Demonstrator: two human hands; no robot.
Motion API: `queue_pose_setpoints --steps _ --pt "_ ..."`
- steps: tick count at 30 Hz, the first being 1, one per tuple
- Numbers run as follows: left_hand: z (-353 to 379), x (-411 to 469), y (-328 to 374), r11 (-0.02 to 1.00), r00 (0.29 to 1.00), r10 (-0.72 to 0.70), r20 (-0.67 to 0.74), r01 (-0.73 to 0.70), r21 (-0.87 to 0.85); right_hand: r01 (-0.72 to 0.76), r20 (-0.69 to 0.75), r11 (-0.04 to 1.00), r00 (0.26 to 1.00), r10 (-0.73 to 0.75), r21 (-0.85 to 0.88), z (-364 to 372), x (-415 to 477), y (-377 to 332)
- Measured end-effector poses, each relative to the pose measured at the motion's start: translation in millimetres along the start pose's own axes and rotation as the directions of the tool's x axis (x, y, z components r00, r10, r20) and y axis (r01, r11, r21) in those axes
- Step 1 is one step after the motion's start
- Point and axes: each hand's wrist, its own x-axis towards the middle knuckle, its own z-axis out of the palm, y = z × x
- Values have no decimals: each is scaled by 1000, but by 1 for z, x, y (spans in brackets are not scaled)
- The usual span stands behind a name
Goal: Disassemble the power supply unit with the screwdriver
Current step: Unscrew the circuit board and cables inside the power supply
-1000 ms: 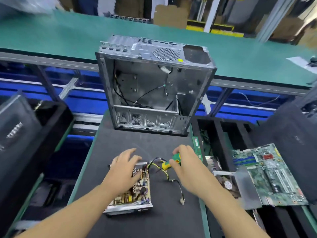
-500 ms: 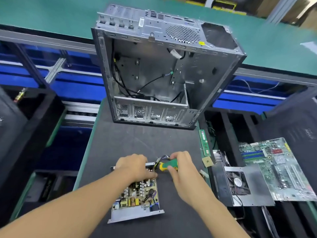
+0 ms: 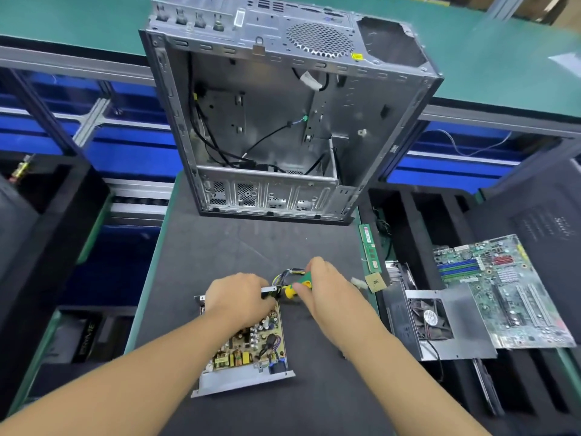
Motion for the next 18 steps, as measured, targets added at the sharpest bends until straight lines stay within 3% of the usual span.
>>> queue_pose_setpoints --steps 6,10,13,16,18 --pt "-8 5 -5 998 988 31 152 -23 -55 163 62 986 985 -160 -46 -7 4 -3" --pt "-13 3 4 995 985 -55 161 67 -74 150 49 986 988 -147 -68 -5 5 -4" --pt "-18 1 6 996 980 -30 196 44 -72 104 52 994 993 -102 -45 -3 4 2" --pt "-36 8 2 925 912 100 398 62 -374 42 31 998 999 -43 42 0 -2 13" --pt "-45 14 6 832 885 189 425 85 -548 14 23 997 1000 -15 72 4 -7 15"
